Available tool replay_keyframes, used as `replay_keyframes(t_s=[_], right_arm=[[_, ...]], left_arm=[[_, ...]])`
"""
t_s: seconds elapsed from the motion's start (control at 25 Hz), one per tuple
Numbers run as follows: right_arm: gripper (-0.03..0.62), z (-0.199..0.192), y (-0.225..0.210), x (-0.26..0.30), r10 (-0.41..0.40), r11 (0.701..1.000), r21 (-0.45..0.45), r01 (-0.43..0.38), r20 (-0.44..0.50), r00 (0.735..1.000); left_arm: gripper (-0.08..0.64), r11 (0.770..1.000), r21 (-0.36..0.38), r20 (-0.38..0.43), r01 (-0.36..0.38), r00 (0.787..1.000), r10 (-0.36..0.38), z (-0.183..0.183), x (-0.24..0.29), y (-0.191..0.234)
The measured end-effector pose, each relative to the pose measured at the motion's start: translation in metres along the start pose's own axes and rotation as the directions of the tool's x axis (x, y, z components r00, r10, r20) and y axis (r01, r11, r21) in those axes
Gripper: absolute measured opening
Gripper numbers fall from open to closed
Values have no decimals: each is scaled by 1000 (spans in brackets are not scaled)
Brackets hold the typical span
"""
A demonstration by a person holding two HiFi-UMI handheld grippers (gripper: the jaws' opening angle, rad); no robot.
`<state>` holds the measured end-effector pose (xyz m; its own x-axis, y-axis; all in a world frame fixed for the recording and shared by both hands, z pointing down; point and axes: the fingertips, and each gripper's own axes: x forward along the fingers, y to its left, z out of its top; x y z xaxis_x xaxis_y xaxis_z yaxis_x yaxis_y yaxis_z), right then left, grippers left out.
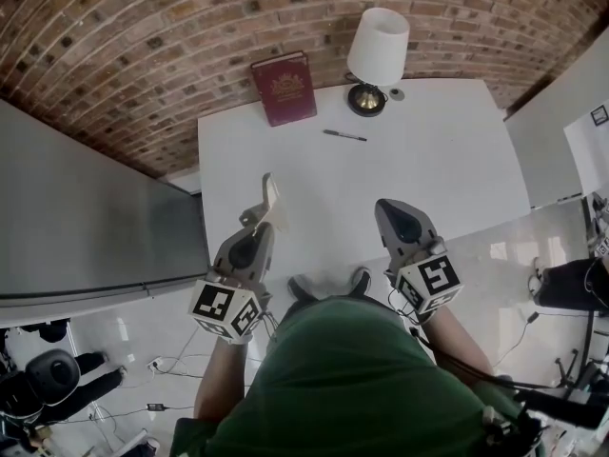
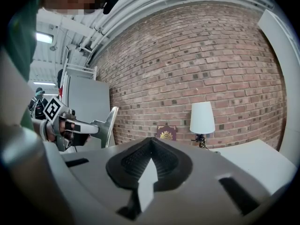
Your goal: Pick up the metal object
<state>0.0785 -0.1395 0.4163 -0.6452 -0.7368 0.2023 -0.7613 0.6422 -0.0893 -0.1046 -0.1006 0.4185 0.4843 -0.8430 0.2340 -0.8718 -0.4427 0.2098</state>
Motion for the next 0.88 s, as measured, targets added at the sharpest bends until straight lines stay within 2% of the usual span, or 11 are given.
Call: replay_keyframes(t_s=[0.88], right_arm=[[0, -1, 40, 17, 2, 1000, -7, -2, -26, 1000]], left_arm=[[9, 1000, -9, -16, 16, 1000, -16, -10, -21, 31]])
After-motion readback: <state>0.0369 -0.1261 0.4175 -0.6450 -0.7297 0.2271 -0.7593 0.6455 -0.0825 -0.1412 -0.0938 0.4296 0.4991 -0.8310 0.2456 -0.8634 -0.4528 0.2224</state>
